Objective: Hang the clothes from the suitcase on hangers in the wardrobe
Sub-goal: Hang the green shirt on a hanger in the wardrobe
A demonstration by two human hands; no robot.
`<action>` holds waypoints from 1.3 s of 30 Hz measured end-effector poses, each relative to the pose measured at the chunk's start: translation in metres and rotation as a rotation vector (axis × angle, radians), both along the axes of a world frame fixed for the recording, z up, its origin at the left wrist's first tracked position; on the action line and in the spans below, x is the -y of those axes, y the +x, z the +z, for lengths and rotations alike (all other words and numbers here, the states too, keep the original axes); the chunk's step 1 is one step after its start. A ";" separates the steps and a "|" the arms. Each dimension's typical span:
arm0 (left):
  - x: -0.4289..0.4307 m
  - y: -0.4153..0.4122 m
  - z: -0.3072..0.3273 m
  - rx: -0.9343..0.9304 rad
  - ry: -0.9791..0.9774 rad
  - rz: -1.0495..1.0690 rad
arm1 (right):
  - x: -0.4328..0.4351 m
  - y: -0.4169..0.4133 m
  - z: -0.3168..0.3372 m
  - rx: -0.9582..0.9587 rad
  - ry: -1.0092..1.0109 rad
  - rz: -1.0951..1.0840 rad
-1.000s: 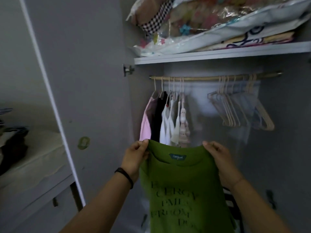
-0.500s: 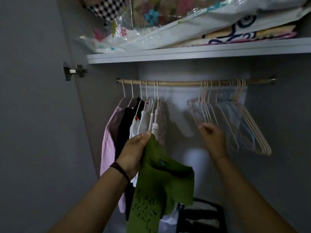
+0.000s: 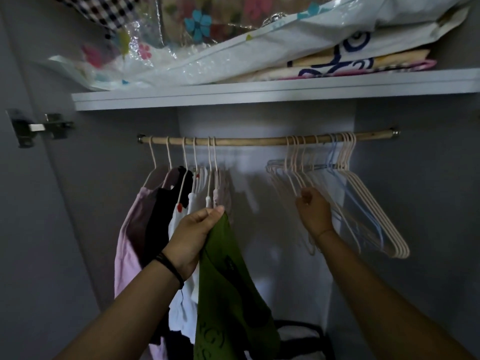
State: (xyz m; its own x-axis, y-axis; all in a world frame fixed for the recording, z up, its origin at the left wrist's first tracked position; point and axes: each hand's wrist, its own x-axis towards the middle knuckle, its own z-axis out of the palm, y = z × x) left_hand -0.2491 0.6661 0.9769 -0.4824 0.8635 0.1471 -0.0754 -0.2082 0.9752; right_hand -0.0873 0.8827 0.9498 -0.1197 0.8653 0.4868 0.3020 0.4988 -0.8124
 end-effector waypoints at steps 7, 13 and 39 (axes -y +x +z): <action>-0.005 -0.005 0.004 -0.008 -0.019 -0.038 | -0.039 -0.032 0.005 -0.064 -0.318 0.083; 0.002 -0.011 0.009 -0.036 -0.010 -0.054 | -0.040 -0.044 0.013 -0.113 -0.181 0.099; 0.048 0.015 -0.034 -0.195 -0.097 0.069 | 0.171 0.057 -0.008 -0.907 -0.427 0.552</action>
State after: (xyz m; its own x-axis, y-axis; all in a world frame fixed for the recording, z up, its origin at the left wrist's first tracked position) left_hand -0.2343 0.6176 0.9427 -0.5114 0.8441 0.1614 0.1277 -0.1111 0.9856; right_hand -0.0306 0.7120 0.9422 -0.2895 0.9192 0.2668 -0.6567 0.0120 -0.7540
